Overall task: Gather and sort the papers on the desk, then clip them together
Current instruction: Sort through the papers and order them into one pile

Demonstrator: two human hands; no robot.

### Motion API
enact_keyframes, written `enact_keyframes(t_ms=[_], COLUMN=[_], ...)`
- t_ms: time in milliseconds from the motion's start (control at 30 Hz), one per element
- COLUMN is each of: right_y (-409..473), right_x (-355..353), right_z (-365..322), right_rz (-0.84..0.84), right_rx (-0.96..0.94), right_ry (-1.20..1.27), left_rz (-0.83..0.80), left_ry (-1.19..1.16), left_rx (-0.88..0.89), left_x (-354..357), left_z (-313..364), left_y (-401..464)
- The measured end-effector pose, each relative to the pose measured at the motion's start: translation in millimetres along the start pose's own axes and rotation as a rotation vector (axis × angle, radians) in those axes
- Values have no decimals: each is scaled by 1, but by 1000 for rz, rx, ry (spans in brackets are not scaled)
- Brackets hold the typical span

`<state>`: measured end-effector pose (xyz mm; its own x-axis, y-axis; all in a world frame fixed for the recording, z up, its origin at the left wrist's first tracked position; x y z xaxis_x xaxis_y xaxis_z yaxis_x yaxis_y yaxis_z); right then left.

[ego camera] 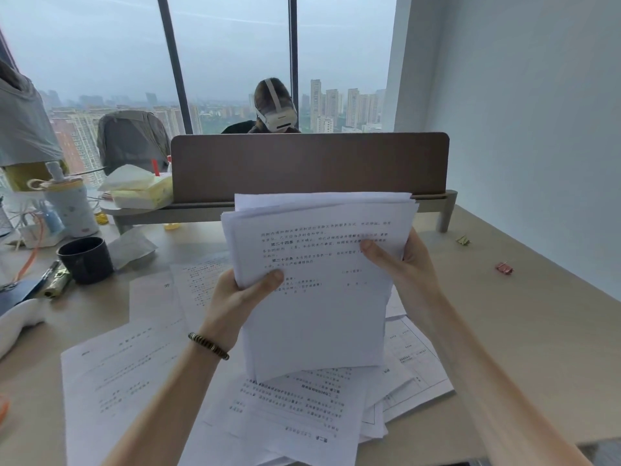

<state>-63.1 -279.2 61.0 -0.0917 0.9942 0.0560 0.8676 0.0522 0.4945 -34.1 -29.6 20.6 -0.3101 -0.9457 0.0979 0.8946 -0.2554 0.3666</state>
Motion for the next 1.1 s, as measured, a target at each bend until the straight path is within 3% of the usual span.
enact_keyframes(t_ms=[267, 533, 867, 1100], right_y=[0, 9, -9, 9], right_x=[-12, -7, -1, 4], right_z=[27, -7, 49, 23], right_rz=[86, 63, 80, 75], right_rx=[74, -92, 104, 19], right_ry=[20, 43, -19, -13], left_rz=[35, 168, 36, 157], left_ry=[90, -4, 14, 16], left_rx=[-86, 47, -52, 47], left_x=[12, 9, 6, 4], left_z=[-23, 5, -24, -5], left_y=[-2, 9, -1, 14])
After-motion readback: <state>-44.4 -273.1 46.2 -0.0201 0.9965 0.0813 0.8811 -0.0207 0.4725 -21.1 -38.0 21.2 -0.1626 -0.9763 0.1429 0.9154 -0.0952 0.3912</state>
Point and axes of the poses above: each hand's wrist, its own y-axis towards the middle knuckle, its own x-axis out of the palm, z = x × y, the point moved 6 cm from there along y, towards the middle knuckle, and after that the axes turned 8 degrees about -z, right-handed, at the moved point
